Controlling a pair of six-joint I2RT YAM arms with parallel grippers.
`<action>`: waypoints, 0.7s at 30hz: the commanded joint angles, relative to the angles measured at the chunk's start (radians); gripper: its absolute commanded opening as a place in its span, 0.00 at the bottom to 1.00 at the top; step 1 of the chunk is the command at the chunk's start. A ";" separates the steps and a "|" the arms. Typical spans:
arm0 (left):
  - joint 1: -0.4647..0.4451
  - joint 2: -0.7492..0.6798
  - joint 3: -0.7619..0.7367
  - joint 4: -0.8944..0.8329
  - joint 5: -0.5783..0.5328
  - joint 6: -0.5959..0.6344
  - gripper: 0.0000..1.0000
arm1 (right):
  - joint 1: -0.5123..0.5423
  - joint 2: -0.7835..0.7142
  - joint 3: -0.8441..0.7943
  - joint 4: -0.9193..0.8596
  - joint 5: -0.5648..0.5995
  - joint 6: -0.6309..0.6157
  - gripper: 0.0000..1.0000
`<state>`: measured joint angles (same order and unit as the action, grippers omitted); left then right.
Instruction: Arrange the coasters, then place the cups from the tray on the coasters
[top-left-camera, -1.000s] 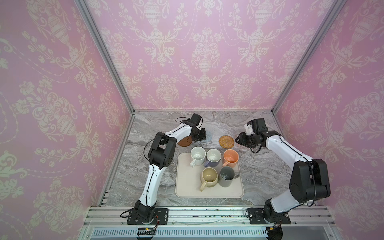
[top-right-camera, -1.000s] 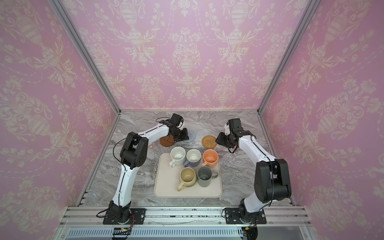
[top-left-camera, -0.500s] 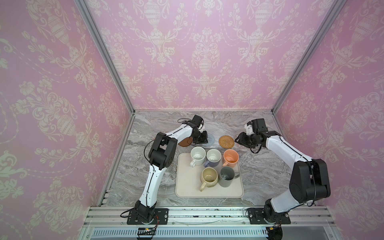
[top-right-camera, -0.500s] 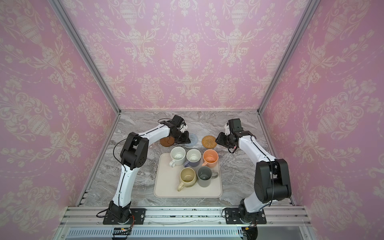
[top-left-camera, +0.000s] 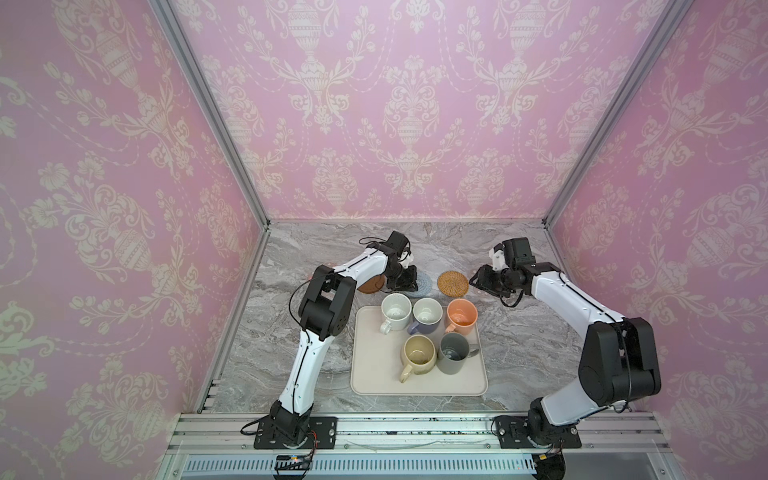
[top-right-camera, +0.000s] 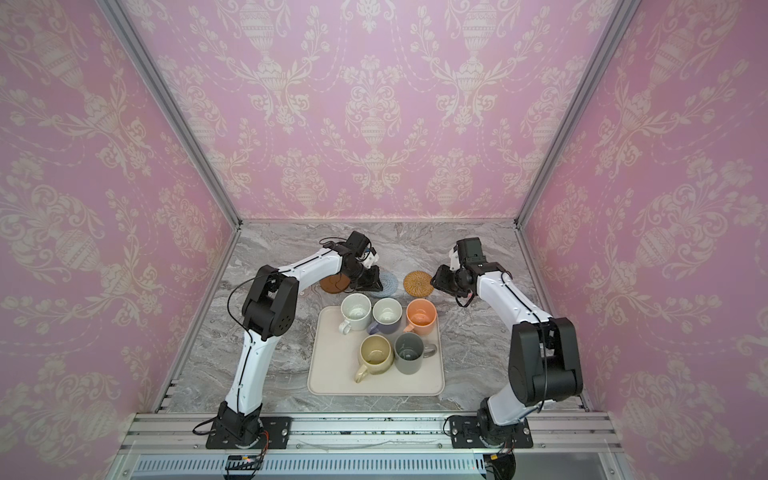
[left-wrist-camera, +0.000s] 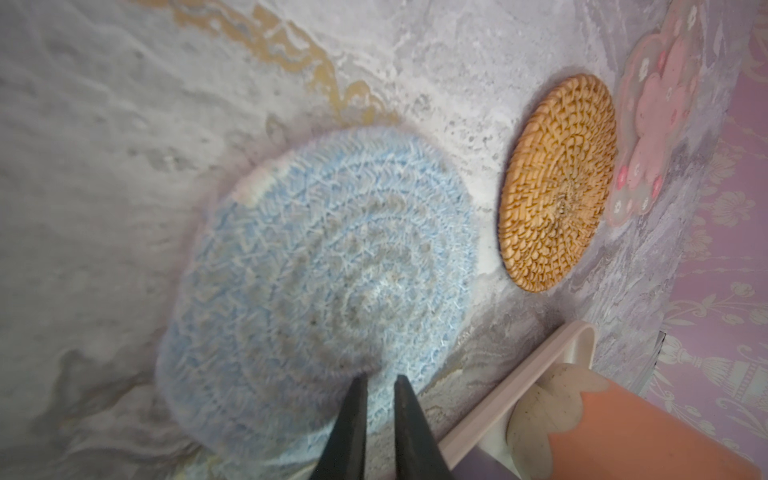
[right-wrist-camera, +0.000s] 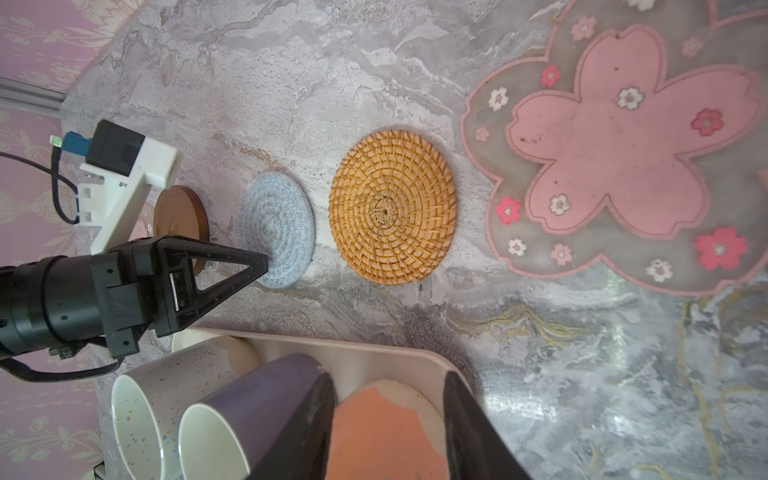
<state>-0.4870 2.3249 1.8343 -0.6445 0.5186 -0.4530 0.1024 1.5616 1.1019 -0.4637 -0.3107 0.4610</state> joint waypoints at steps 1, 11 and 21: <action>-0.005 -0.005 0.009 -0.017 -0.049 0.014 0.19 | -0.001 -0.009 -0.001 0.000 -0.010 0.007 0.45; -0.005 -0.082 0.059 -0.001 -0.095 0.027 0.20 | 0.000 -0.029 -0.011 -0.005 -0.009 0.005 0.45; -0.003 -0.114 0.025 -0.020 -0.094 0.044 0.21 | 0.000 -0.043 -0.020 -0.003 -0.007 0.007 0.46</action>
<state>-0.4885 2.2459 1.8656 -0.6449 0.4572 -0.4473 0.1024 1.5517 1.0950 -0.4637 -0.3107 0.4610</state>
